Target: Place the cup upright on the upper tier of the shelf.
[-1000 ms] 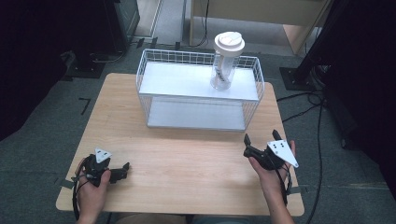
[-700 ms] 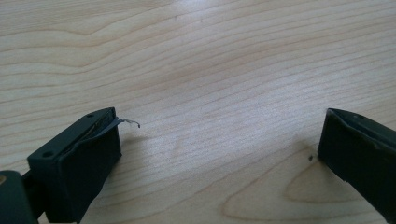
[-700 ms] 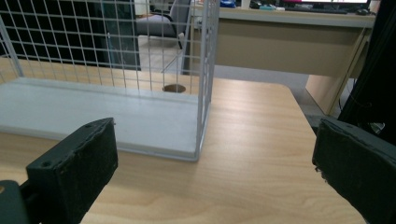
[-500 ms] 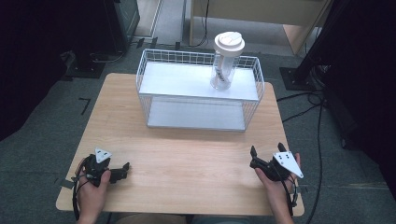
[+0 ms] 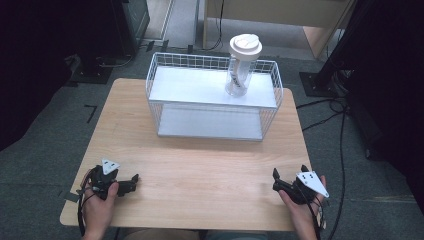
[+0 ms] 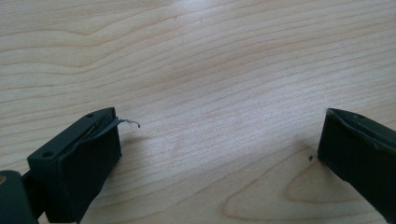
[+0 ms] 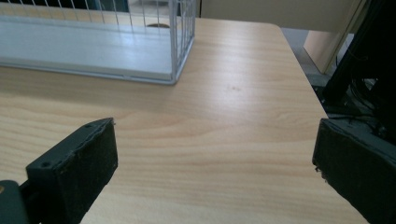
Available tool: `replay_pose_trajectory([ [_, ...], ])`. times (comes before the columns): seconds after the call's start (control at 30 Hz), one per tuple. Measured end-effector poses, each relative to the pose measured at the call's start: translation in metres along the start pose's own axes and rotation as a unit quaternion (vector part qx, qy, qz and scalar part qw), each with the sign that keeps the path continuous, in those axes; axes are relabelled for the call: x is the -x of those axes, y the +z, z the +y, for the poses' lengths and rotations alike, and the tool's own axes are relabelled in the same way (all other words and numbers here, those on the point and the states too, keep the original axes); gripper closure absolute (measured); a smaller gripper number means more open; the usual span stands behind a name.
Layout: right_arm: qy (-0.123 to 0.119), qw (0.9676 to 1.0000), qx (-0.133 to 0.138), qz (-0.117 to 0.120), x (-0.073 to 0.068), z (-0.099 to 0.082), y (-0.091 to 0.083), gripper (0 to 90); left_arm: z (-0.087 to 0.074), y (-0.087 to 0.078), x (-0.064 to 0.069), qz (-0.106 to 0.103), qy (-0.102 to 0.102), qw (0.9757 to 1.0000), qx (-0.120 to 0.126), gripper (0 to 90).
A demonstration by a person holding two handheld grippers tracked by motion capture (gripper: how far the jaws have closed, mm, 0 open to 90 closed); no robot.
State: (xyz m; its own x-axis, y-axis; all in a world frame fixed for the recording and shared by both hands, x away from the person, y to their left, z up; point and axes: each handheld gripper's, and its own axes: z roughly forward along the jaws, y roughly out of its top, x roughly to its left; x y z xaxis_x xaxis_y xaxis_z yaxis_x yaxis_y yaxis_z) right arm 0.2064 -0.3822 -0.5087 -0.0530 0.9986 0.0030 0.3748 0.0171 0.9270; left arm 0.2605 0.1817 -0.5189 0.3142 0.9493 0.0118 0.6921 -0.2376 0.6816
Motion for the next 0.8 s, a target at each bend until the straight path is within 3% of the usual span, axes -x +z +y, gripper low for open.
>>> replay_pose_trajectory([
  [0.27, -0.002, 0.9989, -0.046, -0.014, 0.009, -0.012, -0.003, 0.0, 0.000, 0.000, 0.000, 0.000, 0.000, 1.0000, 0.000, 0.0],
  [0.53, -0.011, 0.9974, -0.069, -0.016, 0.014, -0.015, -0.008, 0.0, 0.000, 0.000, 0.000, 0.000, 0.000, 1.0000, 0.000, 0.0],
  [0.63, -0.019, 0.9948, -0.098, -0.016, 0.014, -0.016, -0.007, 0.0, 0.000, 0.000, 0.000, 0.000, 0.000, 1.0000, 0.000, 0.0],
  [0.8, -0.025, 0.9919, -0.124, -0.015, 0.013, -0.017, -0.005, 0.0, 0.000, 0.000, 0.000, 0.000, 0.000, 1.0000, 0.000, 0.0],
])
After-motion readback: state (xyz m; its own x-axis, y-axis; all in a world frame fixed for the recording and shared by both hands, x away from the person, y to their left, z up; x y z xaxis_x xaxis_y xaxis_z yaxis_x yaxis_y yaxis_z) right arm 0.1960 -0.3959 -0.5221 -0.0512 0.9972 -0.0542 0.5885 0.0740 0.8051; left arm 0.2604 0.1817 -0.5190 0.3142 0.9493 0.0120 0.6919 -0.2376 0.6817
